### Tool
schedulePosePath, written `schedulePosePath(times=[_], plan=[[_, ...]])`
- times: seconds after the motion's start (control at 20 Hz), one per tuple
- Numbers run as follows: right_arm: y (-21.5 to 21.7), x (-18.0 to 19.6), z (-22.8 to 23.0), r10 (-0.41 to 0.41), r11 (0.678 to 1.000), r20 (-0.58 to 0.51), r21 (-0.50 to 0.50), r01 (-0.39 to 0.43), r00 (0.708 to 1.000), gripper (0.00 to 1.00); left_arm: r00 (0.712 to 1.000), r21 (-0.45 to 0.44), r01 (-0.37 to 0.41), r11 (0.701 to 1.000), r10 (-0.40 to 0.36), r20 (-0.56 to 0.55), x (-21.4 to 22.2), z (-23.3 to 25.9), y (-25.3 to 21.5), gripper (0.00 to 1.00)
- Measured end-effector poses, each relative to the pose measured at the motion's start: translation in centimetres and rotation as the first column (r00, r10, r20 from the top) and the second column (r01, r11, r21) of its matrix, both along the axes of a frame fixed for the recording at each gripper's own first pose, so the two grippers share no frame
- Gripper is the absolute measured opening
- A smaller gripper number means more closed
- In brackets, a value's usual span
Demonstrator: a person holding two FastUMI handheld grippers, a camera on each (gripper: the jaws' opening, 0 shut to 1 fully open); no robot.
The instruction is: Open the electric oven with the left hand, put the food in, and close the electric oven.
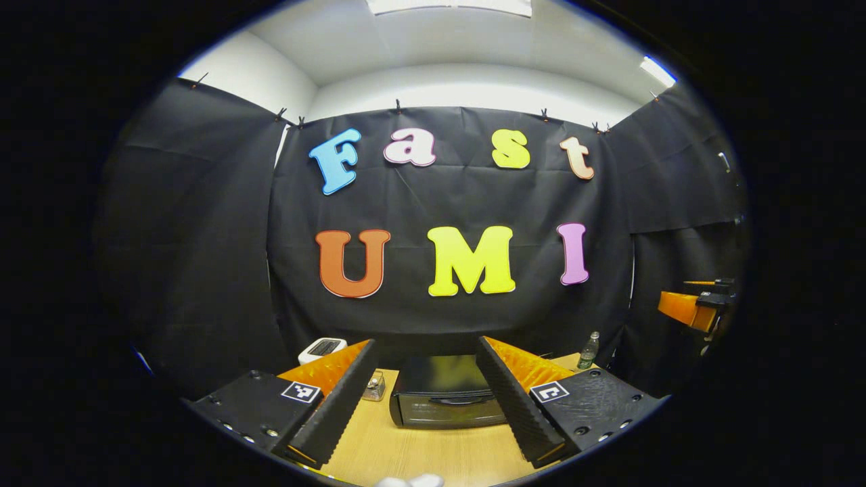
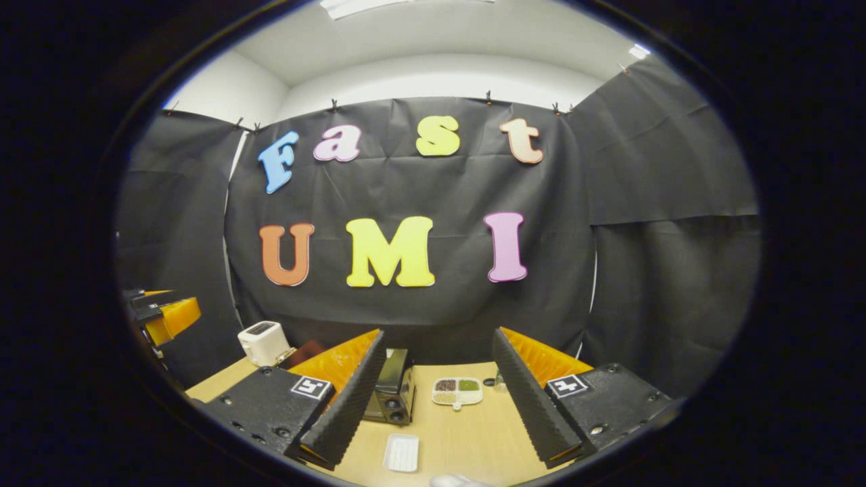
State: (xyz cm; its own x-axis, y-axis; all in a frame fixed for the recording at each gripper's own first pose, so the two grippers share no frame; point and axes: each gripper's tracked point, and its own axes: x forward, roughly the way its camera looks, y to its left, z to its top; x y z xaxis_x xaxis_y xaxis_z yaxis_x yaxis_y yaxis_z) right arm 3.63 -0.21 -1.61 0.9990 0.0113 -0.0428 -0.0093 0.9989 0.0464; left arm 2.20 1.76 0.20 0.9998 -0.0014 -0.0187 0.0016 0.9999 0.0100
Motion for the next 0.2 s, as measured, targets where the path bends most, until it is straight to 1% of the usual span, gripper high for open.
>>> schedulePosePath(times=[0.05,0.1,0.15,0.2], plan=[[0.06,-0.07,0.01,-0.001,1.0,0.0,-0.002,0.001,1.0,0.95,1.0,0.001,0.002,1.0,-0.002,0.001,0.05,0.13,-0.03,0.88],[0.11,-0.12,0.05,-0.001,1.0,-0.001,-0.004,0.001,1.0,1.0,1.0,0.003,0.002,1.0,-0.002,0.0,0.15,0.11,-0.09,0.88],[0.16,-0.14,0.04,-0.001,1.0,-0.001,-0.007,0.001,1.0,1.0,1.0,0.003,0.001,1.0,-0.001,0.004,0.17,0.18,-0.06,0.88],[0.2,-0.21,0.15,-0.005,1.0,0.001,-0.011,0.005,1.0,0.95,1.0,0.007,0.005,1.0,-0.005,0.003,0.28,0.11,-0.14,0.88]])
